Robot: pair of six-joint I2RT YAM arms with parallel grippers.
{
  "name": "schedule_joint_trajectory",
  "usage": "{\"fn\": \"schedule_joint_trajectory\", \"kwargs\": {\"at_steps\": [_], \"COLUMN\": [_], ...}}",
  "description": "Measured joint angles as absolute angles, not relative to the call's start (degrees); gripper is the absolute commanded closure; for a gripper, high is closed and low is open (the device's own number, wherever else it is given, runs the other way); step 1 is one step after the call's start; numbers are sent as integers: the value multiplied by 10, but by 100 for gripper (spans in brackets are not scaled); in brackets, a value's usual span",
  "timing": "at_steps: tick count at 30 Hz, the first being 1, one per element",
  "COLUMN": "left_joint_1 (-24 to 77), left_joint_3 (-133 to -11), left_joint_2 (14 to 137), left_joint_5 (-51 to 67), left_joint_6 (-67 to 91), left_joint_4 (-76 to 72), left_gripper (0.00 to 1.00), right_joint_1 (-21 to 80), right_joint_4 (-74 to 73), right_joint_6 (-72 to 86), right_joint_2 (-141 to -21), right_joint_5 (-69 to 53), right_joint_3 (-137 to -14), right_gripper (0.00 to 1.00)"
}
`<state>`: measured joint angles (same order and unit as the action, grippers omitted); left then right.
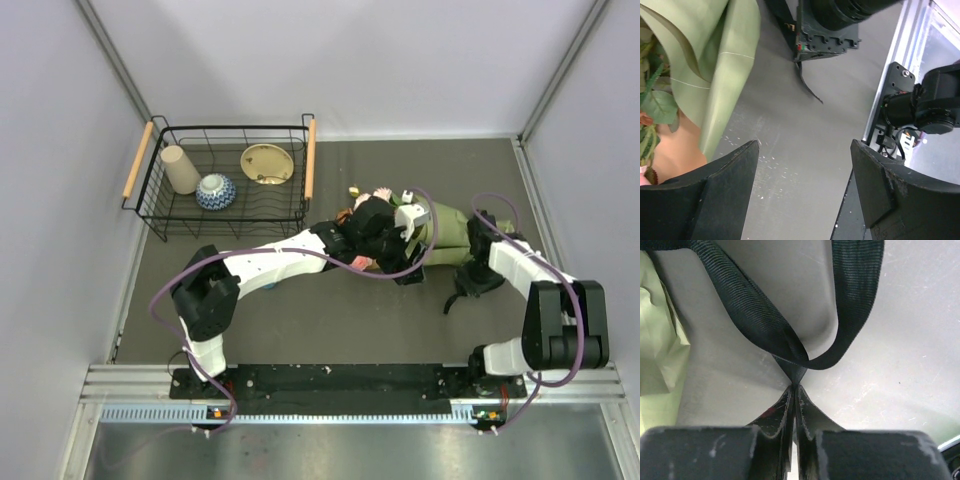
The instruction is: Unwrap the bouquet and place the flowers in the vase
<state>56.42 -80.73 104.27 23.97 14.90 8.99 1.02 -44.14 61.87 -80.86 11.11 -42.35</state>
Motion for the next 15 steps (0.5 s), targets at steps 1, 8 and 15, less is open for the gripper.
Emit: {"fn": "schedule_joint_trajectory", "kwargs": {"at_steps": [1, 8, 15], "left_joint_1": [564, 564, 563], "left_joint_3": [-808, -902, -987], "left_joint_2": [1043, 1106, 1202], "left_joint_5": [234, 179, 141], "left_joint_6": [149, 136, 122], "left_joint_4": [91, 123, 138], "left_gripper": [21, 21, 19], "right_joint_1": [10, 12, 15], "right_joint_4": [-439, -432, -423], "right_joint_6": [615, 550, 480], "right_joint_2": [-802, -681, -429], "right_joint_5": [111, 102, 85], "right_joint_3": [-419, -408, -444], "right_gripper": [100, 100, 100]}}
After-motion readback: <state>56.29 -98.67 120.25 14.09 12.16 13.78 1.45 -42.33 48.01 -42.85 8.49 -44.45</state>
